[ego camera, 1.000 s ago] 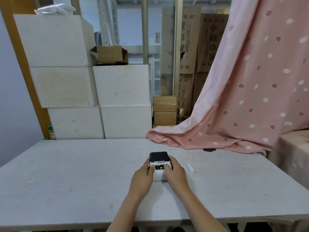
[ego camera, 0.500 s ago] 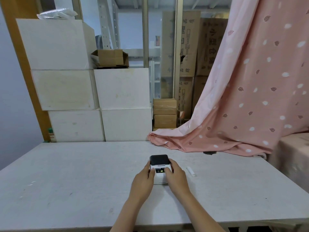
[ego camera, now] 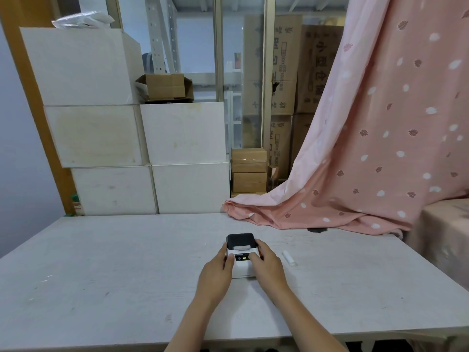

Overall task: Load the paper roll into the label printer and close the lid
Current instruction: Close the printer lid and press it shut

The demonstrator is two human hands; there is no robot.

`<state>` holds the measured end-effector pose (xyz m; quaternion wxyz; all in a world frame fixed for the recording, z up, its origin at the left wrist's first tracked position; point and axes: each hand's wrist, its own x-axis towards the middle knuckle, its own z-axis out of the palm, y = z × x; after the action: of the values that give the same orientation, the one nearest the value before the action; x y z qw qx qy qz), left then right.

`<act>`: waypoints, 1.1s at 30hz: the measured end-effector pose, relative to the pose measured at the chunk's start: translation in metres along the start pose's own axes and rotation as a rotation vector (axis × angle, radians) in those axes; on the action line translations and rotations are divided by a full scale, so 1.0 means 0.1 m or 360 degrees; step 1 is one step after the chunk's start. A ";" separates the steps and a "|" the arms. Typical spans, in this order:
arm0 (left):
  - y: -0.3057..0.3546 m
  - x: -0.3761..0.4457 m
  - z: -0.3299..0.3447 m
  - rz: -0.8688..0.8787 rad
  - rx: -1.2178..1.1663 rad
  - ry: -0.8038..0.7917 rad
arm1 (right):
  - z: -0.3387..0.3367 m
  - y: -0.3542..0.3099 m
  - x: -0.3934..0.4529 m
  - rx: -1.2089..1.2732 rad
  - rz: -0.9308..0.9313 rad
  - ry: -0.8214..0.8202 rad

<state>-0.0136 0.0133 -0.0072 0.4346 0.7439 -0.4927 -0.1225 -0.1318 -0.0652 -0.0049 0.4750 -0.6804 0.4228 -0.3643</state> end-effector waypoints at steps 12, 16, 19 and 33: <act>0.00 0.01 0.00 -0.0069 -0.0059 -0.0021 | -0.01 -0.01 -0.01 -0.0022 0.0008 0.0004; 0.01 0.00 0.01 -0.0075 -0.0043 -0.0026 | -0.01 -0.04 -0.03 -0.0014 0.0008 0.0008; 0.03 0.00 0.00 -0.0085 -0.0054 -0.0034 | -0.02 -0.05 -0.03 -0.0005 0.0013 0.0005; 0.06 -0.02 -0.03 -0.0057 -0.0026 -0.0039 | -0.02 -0.06 -0.04 -0.0005 -0.0004 -0.0009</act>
<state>-0.0165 0.0162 -0.0013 0.4323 0.7474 -0.4836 -0.1434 -0.1339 -0.0606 0.0006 0.4745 -0.6827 0.4212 -0.3624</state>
